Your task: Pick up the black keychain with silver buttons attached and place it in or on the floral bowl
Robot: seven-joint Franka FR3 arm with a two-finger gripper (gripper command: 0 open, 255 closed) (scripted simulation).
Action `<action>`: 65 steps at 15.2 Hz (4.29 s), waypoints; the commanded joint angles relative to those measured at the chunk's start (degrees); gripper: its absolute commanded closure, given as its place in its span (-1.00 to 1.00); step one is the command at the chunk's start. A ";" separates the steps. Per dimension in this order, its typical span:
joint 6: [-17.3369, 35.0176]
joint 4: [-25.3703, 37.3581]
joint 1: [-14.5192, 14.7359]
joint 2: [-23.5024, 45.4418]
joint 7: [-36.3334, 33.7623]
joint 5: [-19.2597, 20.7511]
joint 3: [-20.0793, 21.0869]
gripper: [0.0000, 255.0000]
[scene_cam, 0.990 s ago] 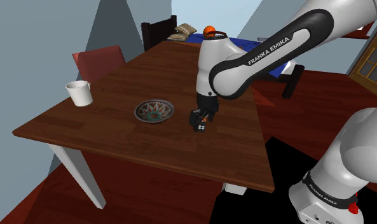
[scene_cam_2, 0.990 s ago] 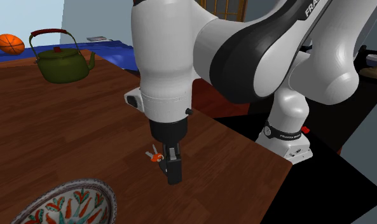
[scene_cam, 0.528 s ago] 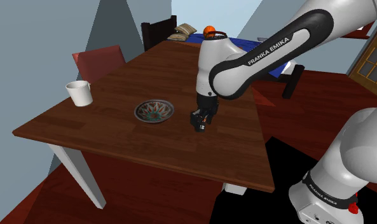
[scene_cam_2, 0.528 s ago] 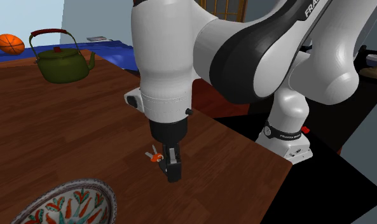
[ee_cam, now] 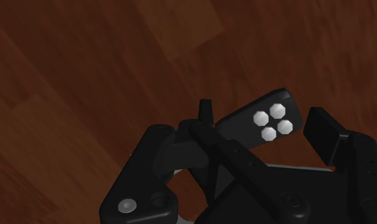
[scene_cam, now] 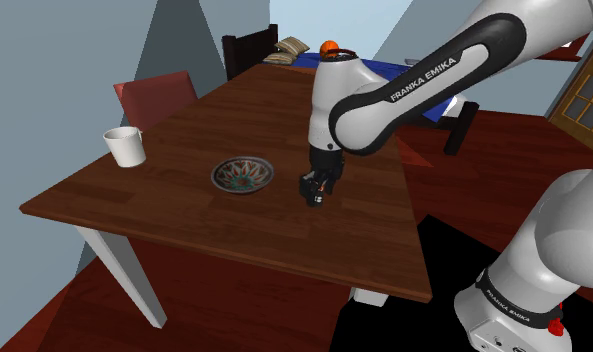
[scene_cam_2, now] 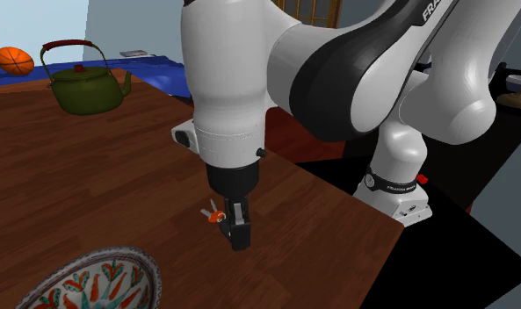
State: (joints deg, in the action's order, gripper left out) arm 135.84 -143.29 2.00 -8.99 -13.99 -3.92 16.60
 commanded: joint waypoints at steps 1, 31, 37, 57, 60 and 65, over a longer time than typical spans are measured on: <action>-1.37 0.52 0.06 -0.88 0.16 -0.24 -0.08 1.00; -21.30 29.35 1.20 8.29 -6.84 3.58 2.82 1.00; -26.16 47.34 4.20 22.39 -12.55 8.97 4.32 1.00; -18.01 47.55 6.24 31.34 -15.31 12.50 3.66 1.00; -18.01 47.55 6.24 31.34 -15.31 12.50 3.66 1.00; -18.02 47.55 6.25 31.34 -15.31 12.50 3.66 -1.00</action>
State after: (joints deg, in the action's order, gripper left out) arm 117.82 -95.73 8.24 22.35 -29.31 8.58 20.26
